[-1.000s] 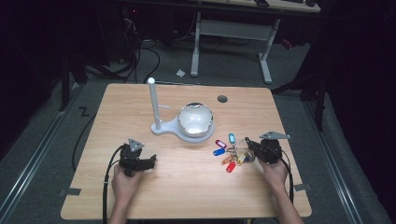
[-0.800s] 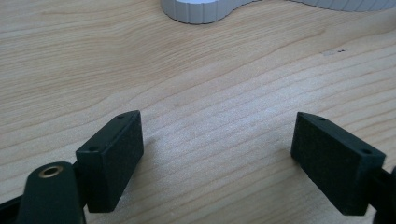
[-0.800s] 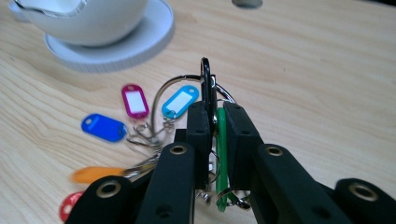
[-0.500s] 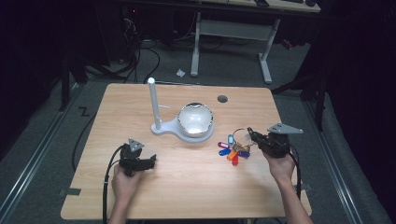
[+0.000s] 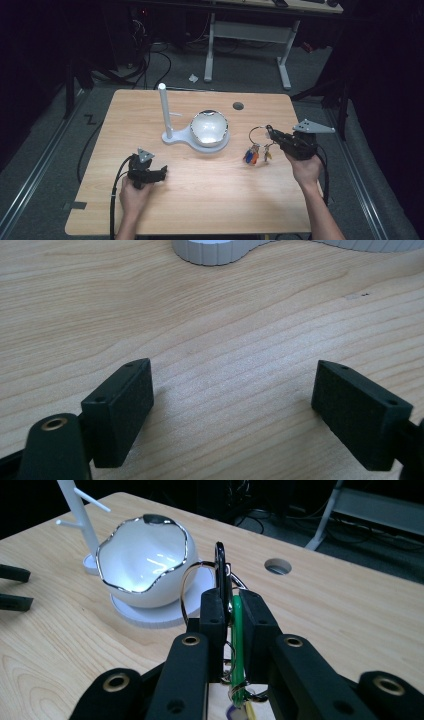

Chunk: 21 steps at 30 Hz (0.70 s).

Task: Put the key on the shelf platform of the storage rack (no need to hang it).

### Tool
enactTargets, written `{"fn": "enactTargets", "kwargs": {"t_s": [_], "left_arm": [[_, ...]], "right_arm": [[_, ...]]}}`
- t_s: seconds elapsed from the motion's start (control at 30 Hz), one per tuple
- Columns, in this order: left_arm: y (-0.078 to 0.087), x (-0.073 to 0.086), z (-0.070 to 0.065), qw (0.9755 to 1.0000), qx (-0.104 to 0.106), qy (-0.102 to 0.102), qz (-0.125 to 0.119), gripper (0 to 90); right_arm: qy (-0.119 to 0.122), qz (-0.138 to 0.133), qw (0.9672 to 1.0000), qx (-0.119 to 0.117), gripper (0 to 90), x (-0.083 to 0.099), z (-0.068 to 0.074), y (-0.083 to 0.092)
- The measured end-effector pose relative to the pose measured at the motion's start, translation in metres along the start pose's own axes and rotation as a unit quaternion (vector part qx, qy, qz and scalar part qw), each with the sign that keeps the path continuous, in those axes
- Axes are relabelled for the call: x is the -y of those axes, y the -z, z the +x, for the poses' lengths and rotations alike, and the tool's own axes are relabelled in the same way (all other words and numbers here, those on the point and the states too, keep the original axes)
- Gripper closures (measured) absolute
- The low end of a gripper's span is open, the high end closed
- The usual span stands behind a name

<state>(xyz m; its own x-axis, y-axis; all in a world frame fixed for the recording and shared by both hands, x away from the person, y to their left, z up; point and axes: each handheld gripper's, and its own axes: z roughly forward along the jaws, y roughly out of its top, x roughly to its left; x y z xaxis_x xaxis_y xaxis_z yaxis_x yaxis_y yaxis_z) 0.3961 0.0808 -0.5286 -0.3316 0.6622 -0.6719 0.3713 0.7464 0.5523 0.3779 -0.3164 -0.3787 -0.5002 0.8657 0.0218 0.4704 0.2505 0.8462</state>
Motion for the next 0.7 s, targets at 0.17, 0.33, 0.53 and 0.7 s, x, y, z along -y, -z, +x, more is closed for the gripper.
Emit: {"fn": "enactTargets", "kwargs": {"t_s": [0.17,0.33,0.53,0.7], "left_arm": [[0.000,0.000,0.000,1.0000,0.000,0.000,0.000,17.4],[0.000,0.000,0.000,1.0000,0.000,-0.001,0.001,17.4],[0.000,0.000,0.000,1.0000,0.000,0.000,0.000,17.3],[0.000,0.000,0.000,1.0000,0.000,0.000,0.000,17.3]], "right_arm": [[0.010,-0.005,0.9999,-0.002,82.4,-0.012,0.001,0.003],[0.016,-0.014,0.9998,-0.005,82.4,-0.025,0.002,0.008],[0.023,-0.025,0.9994,-0.005,82.4,-0.038,0.004,0.014],[0.023,-0.030,0.9992,-0.010,82.4,-0.048,0.007,0.016]]}}
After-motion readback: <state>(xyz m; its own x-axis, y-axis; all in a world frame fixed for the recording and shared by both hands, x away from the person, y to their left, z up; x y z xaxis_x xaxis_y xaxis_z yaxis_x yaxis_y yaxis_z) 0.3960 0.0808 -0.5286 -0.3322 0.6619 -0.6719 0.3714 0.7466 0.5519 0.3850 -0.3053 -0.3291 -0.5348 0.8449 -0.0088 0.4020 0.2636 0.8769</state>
